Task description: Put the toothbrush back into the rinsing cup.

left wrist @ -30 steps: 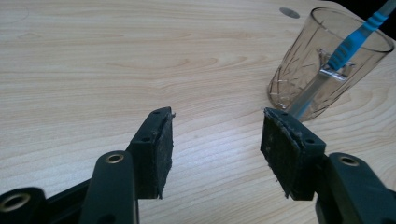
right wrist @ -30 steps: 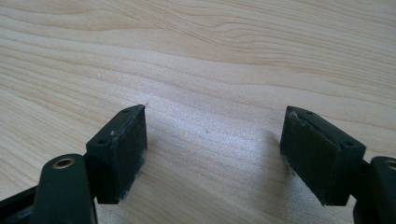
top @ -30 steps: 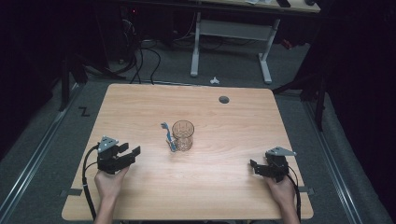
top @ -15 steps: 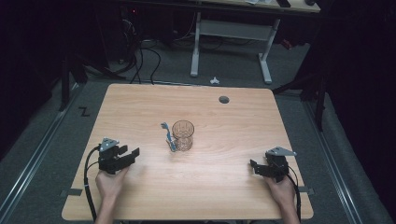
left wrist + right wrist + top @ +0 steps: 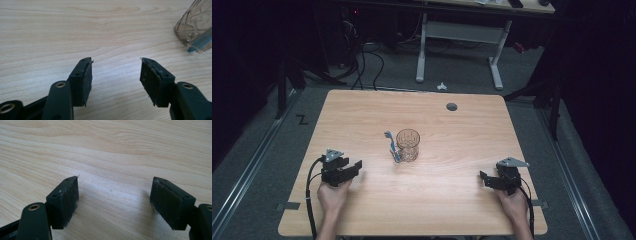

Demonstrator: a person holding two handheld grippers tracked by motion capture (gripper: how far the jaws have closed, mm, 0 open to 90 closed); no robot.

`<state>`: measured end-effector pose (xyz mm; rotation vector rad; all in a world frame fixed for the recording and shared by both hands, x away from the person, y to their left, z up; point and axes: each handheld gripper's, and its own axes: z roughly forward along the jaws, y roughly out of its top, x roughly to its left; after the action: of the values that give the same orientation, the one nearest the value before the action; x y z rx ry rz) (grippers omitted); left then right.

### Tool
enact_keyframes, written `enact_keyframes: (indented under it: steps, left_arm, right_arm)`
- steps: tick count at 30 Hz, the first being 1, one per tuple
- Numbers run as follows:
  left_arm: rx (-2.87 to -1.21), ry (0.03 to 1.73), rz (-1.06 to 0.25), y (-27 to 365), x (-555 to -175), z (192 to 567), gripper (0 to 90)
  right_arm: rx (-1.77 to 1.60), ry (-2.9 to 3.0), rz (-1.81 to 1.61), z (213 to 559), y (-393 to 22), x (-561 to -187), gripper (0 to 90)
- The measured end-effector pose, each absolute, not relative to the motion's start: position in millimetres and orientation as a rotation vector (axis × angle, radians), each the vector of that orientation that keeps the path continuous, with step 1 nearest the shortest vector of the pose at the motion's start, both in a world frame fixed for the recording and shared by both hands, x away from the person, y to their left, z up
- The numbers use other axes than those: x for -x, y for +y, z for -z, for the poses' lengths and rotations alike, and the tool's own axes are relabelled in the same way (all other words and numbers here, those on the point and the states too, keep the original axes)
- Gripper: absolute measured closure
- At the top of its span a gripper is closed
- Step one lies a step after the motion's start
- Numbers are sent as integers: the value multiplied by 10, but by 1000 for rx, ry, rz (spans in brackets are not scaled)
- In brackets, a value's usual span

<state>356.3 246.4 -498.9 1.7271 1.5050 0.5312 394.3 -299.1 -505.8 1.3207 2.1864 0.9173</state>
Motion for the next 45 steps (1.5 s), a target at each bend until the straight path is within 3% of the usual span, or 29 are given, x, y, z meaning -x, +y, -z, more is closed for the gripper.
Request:
enact_keyframes:
  steps: [14, 26, 45]
  left_arm:
    - [-1777, 1515, -589, 2420, -3577, 5109, 428]
    - [-1847, 1492, -660, 2319, -3570, 5122, 363]
    - [-1862, 1486, -657, 2299, -3564, 5124, 309]
  right_arm:
    - [-1320, 2187, -917, 5058, -2991, -3943, 231]
    - [-1320, 2187, -918, 5058, -2991, -3942, 231]
    - [-1320, 2188, -917, 5058, -2992, -3942, 231]
